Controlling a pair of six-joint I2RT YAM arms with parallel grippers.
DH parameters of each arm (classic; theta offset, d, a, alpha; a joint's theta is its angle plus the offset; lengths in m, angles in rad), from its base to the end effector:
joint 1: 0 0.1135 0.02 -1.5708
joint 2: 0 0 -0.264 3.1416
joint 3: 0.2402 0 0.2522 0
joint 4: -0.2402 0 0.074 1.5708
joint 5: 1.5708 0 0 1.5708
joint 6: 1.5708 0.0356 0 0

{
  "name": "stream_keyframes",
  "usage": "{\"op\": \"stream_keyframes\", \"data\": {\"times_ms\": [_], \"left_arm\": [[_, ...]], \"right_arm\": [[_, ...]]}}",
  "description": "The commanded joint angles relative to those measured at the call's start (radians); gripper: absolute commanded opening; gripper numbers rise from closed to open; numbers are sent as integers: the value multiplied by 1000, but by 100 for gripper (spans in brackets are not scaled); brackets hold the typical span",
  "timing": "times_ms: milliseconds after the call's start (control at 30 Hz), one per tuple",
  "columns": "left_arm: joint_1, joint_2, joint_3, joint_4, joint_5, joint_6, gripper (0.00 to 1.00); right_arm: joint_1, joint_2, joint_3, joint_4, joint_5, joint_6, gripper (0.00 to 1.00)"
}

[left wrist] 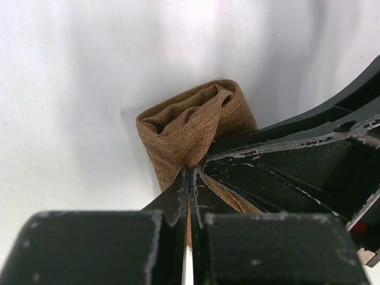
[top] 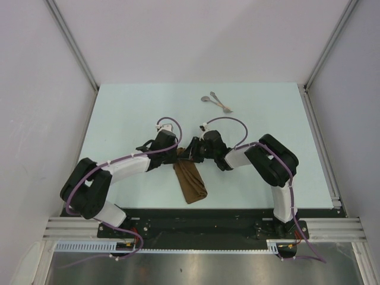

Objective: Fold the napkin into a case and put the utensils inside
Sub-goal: Stuff the top corner of the smaller-rectangle-folded napkin into the folded napkin.

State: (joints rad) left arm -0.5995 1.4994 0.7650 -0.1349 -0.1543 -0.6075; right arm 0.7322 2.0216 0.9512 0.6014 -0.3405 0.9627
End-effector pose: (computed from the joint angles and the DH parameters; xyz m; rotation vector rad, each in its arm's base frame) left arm 0.2455 -0.1612 0.1738 -0.0793 2.4569 -0.3538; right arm 0.2904 0.2770 0.1164 0.0233 2.3191 1.3245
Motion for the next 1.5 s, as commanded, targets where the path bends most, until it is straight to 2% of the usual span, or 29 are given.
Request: {"op": "stream_keyframes", "data": {"times_ms": [0, 33, 67, 100, 333, 500, 700, 767, 933, 1067, 1167, 1333, 1467], "left_arm": [[3, -45, 22, -5, 30, -25, 0], [4, -47, 20, -3, 32, -23, 0], [4, -51, 20, -3, 33, -24, 0], [4, -53, 20, -5, 36, -25, 0], [6, -53, 17, 3, 41, -18, 0], [4, -41, 11, 18, 56, -21, 0], [4, -18, 7, 35, 70, -40, 0], [4, -7, 11, 35, 58, -46, 0], [21, 12, 16, 9, 36, -75, 0], [49, 4, 17, -9, 25, -80, 0], [63, -10, 13, -5, 32, -72, 0], [66, -18, 31, -20, 74, -63, 1], [64, -60, 27, -40, 90, -49, 24]], "right_arm": [[-8, -38, 7, -25, -32, -30, 28], [-7, -25, 14, -26, -31, -30, 26], [-7, -17, 12, -8, -31, -25, 19], [-7, -12, 8, 3, -31, -19, 16], [-11, 15, 32, 23, -12, -48, 0], [-10, 60, 92, 27, -18, -30, 0], [19, 153, 159, 132, -35, 99, 0], [29, 172, 138, 201, -14, 146, 0], [23, 131, 75, 221, -34, 143, 0], [1, -19, 98, -120, -57, -16, 5], [-17, -81, 63, -201, -61, -87, 11], [-40, -129, 46, -275, -84, -145, 13], [-54, -178, 11, -325, -72, -197, 13]]}}
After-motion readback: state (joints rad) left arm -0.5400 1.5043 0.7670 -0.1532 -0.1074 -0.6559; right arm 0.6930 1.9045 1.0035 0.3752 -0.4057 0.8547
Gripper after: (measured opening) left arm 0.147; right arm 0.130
